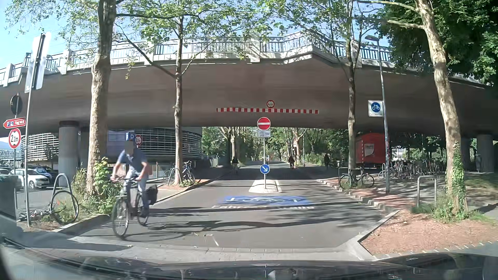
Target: Follow the waypoints while adhering to traffic rules and regulations
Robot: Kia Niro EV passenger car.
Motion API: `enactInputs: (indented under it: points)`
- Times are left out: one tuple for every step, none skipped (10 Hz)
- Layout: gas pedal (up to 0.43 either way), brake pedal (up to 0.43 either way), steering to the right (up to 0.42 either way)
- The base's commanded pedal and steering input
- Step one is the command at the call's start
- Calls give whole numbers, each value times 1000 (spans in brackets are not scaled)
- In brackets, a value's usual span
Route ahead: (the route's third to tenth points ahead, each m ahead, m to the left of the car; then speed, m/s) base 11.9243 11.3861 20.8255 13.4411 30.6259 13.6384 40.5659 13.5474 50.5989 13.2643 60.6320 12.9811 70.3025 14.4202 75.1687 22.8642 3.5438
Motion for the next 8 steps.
enactInputs:
  points:
    - [0, 85, 1]
    - [0, 85, 4]
    - [0, 104, 6]
    - [0, 122, 6]
    - [0, 134, 6]
    - [0, 146, 7]
    - [0, 146, 9]
    - [0, 152, 10]
